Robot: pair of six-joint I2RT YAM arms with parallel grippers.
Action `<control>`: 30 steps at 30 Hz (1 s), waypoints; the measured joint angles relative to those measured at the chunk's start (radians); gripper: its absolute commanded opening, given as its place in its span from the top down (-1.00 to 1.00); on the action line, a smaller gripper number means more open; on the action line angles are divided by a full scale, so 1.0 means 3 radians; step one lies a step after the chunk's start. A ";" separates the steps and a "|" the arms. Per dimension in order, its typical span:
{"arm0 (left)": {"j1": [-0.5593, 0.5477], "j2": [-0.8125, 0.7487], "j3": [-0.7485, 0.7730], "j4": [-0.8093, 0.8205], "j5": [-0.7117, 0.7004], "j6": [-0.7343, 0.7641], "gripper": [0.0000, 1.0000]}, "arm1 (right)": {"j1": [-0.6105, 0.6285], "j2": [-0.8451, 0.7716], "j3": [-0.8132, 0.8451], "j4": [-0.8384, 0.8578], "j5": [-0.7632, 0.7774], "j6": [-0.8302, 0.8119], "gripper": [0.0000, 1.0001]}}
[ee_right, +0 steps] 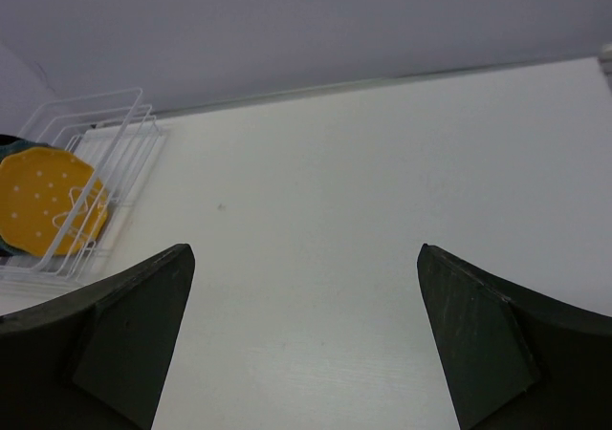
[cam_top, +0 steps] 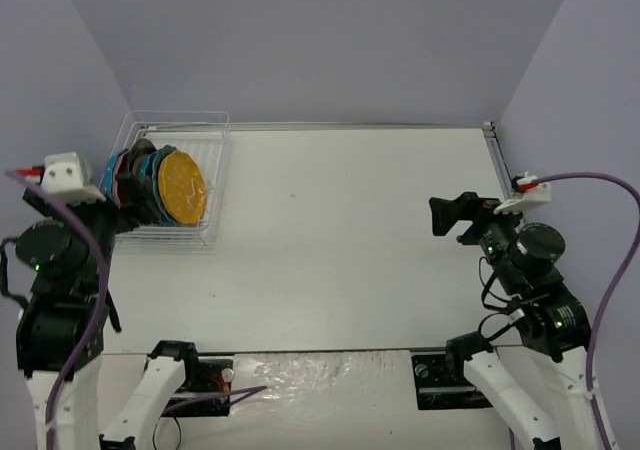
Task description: Load the plates into the dish rack
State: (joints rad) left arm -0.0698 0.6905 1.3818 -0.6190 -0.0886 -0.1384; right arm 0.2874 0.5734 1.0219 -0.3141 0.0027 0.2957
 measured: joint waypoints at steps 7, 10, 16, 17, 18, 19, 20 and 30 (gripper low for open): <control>-0.0199 -0.0618 -0.0429 -0.0562 -0.0054 -0.0134 -0.94 | 0.0006 -0.0398 0.0249 -0.0172 0.0537 -0.0357 -1.00; -0.0245 -0.0725 -0.0675 -0.0832 -0.0102 -0.0183 -0.94 | 0.0068 -0.0509 0.0227 -0.0222 0.0789 -0.0462 -1.00; -0.0272 -0.0953 -0.0835 -0.1134 -0.0228 -0.0287 -0.94 | 0.0241 -0.0612 0.0104 -0.0239 0.1116 -0.0554 -1.00; -0.0273 -0.0991 -0.0835 -0.1134 -0.0238 -0.0295 -0.94 | 0.0248 -0.0616 0.0080 -0.0241 0.1143 -0.0561 -1.00; -0.0273 -0.1019 -0.0835 -0.1135 -0.0248 -0.0304 -0.94 | 0.0248 -0.0617 0.0057 -0.0241 0.1167 -0.0563 -1.00; -0.0273 -0.1048 -0.0835 -0.1135 -0.0258 -0.0314 -0.94 | 0.0248 -0.0618 0.0033 -0.0241 0.1191 -0.0566 -1.00; -0.0275 -0.1054 -0.0835 -0.1135 -0.0259 -0.0319 -0.94 | 0.0248 -0.0618 0.0014 -0.0239 0.1204 -0.0568 -1.00; -0.0308 -0.0993 -0.0836 -0.1135 -0.0257 -0.0340 -0.94 | 0.0248 -0.0652 -0.0068 -0.0238 0.1253 -0.0584 -1.00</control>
State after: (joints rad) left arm -0.1621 0.3927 1.1309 -0.9596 -0.1657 -0.2405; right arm 0.3618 0.3778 1.0016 -0.3855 0.3786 0.1204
